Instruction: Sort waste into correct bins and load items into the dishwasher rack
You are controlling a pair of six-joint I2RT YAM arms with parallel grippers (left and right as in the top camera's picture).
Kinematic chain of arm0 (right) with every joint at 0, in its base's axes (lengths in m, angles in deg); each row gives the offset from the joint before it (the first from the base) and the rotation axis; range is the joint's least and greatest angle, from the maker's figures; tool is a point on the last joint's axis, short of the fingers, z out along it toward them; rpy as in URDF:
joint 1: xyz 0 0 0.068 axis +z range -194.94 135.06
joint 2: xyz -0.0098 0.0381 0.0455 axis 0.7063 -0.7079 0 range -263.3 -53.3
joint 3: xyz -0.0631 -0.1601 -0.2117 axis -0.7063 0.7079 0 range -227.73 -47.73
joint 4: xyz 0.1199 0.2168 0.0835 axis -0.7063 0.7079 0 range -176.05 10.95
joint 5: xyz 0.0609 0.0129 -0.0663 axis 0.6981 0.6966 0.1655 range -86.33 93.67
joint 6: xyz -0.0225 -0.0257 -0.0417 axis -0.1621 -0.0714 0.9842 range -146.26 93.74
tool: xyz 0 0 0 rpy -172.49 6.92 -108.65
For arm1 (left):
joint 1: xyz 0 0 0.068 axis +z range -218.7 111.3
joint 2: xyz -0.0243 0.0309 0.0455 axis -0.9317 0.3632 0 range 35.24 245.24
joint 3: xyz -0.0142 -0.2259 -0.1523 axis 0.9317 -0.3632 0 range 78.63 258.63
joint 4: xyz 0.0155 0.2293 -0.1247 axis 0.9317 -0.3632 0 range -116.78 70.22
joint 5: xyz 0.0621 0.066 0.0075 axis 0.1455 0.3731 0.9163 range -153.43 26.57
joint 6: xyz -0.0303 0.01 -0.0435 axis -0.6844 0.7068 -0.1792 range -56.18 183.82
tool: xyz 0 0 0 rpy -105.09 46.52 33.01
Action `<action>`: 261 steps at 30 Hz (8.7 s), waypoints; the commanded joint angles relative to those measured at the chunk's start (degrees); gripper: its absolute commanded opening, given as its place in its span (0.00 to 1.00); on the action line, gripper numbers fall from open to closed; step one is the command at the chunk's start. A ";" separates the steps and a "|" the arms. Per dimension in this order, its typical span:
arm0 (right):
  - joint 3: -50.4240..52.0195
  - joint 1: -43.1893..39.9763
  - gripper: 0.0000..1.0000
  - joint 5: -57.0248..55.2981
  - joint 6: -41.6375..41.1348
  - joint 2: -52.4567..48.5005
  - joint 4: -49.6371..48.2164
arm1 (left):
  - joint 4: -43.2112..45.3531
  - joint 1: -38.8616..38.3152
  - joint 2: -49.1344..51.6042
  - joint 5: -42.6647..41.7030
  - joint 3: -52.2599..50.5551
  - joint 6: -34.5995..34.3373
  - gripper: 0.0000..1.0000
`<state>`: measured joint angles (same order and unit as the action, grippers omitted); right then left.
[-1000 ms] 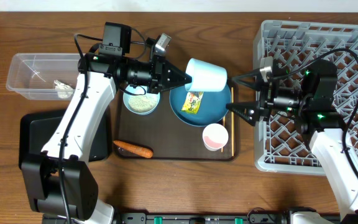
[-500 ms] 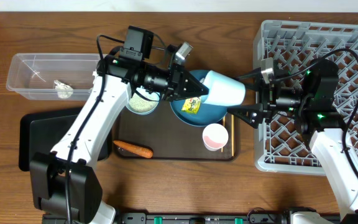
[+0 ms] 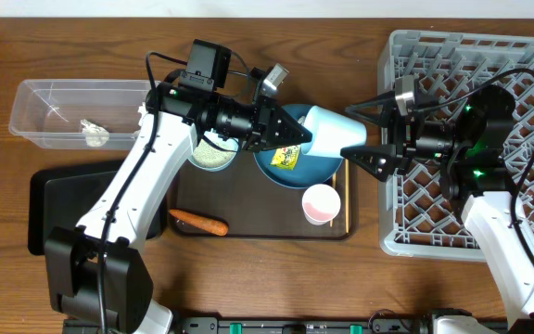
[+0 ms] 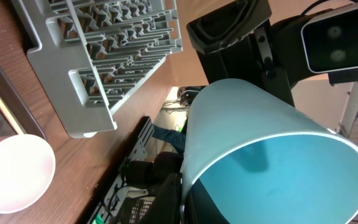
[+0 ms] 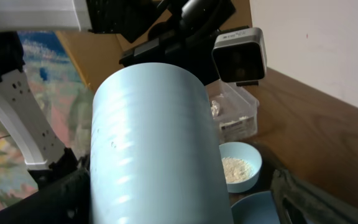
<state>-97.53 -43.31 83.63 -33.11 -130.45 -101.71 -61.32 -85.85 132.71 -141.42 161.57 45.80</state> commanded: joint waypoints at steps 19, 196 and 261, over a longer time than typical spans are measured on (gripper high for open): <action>-0.68 1.46 0.72 1.79 -1.27 -0.35 1.77 | 0.02 -0.35 0.28 -0.42 -0.22 0.15 0.06; -18.97 -8.50 0.95 -68.17 9.29 -1.29 64.78 | -13.46 -21.64 10.97 55.58 -3.30 5.31 0.06; -18.97 6.56 0.83 1.97 26.99 -6.38 25.75 | 4.59 1.49 0.79 -3.39 4.94 -12.52 0.06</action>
<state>-115.56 -37.89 82.16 -6.29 -136.57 -76.22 -56.97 -84.30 133.17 -144.55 166.42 33.58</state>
